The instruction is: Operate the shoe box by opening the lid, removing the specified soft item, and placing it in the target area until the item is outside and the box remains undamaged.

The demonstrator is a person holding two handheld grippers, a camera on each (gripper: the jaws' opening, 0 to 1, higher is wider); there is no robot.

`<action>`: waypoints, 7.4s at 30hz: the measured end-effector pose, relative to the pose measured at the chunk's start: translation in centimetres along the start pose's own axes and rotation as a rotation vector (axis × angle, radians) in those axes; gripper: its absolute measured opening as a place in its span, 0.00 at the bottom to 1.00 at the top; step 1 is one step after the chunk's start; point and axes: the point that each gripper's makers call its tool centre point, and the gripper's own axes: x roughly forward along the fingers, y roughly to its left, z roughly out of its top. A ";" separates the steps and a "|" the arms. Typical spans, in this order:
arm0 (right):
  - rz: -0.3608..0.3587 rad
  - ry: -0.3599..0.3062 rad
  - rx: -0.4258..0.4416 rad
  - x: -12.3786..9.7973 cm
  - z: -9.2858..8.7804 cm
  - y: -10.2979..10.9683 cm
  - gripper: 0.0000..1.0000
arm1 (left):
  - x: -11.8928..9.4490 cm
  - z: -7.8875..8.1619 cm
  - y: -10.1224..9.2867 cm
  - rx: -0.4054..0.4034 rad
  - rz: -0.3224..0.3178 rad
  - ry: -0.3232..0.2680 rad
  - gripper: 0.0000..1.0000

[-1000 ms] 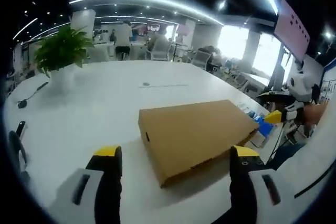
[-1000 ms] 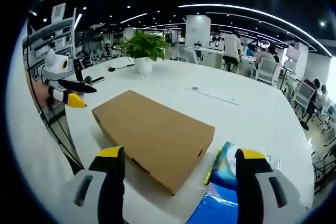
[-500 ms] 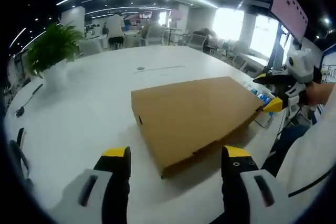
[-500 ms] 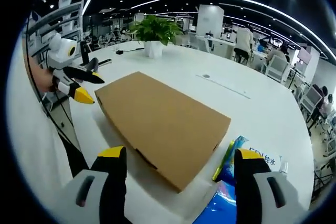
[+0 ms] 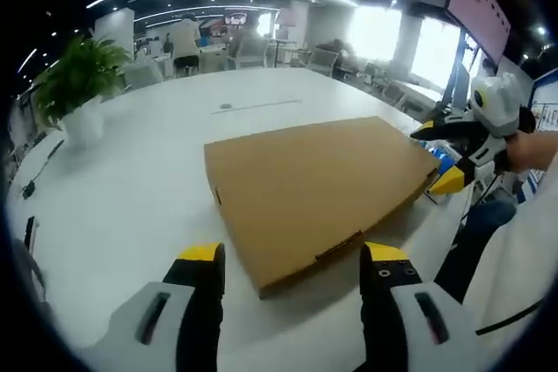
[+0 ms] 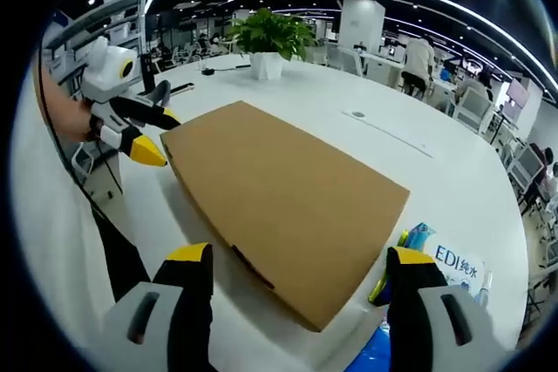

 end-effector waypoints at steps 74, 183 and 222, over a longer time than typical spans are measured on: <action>-0.035 0.079 -0.003 -1.6 -2.4 0.0 0.78 | 0.1 -2.5 -2.6 -0.041 -0.022 0.064 0.54; 0.071 -0.005 0.018 -5.6 1.6 0.0 0.81 | -3.9 4.9 -2.3 -0.103 -0.132 -0.147 0.85; -0.180 -0.614 0.114 -7.5 8.2 -3.8 1.00 | -2.9 7.2 -1.4 0.009 -0.064 -0.524 0.99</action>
